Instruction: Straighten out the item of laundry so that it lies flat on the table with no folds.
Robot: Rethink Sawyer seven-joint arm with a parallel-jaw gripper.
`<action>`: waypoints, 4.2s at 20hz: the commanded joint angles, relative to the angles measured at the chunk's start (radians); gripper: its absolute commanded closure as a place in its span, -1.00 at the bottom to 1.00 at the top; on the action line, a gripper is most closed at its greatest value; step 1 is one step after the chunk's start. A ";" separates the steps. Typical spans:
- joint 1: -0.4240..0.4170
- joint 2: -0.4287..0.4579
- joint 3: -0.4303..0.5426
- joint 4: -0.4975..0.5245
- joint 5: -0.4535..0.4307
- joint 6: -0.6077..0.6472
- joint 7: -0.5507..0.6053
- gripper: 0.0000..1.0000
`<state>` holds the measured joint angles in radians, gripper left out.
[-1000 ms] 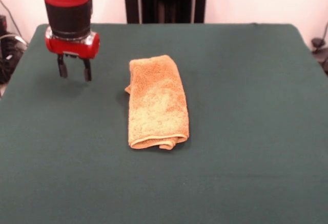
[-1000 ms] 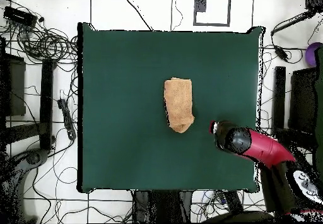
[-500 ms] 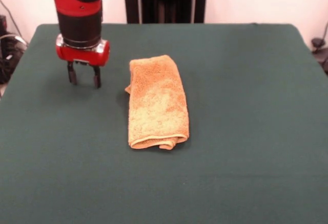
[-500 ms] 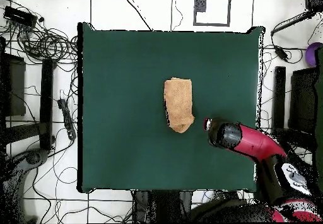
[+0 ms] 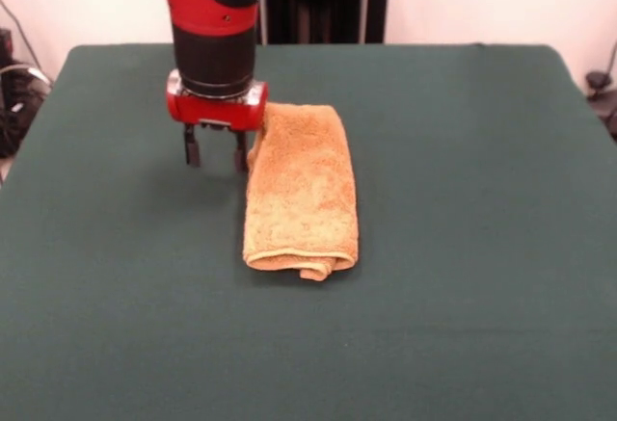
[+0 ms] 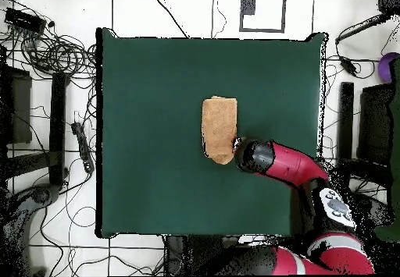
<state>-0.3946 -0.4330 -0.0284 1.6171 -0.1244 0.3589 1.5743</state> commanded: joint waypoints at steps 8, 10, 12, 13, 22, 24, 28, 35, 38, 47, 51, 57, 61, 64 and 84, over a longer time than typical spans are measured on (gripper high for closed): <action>0.015 0.070 0.038 0.019 0.098 0.016 0.212 -1.00; 0.015 0.076 0.039 0.019 0.102 0.009 0.214 -1.00; 0.018 0.074 0.041 0.025 0.109 0.008 0.218 -1.00; 0.022 0.068 0.040 0.032 0.114 0.012 0.225 -1.00; 0.048 0.092 0.072 0.103 0.185 -0.081 0.305 -1.00; 0.044 0.120 0.093 0.109 0.209 -0.121 0.320 -1.00; 0.105 0.113 0.077 0.123 0.291 -0.131 0.383 -1.00; 0.181 0.075 0.078 0.180 0.453 -0.110 0.481 -1.00; 0.223 0.057 0.062 0.198 0.521 -0.088 0.533 -1.00; 0.376 0.044 -0.022 0.181 0.654 -0.037 0.683 -1.00; 0.423 0.068 -0.071 0.137 0.642 -0.023 0.675 -1.00; 0.463 0.068 -0.136 0.016 0.602 0.131 0.664 -1.00; 0.467 0.090 -0.112 0.003 0.626 0.094 0.674 -1.00; 0.427 0.097 -0.086 0.052 0.606 0.014 0.625 -1.00; 0.589 0.055 -0.122 0.186 0.931 0.091 1.097 -1.00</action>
<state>0.1434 -0.4009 -0.1962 1.8235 0.7046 0.3249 2.2904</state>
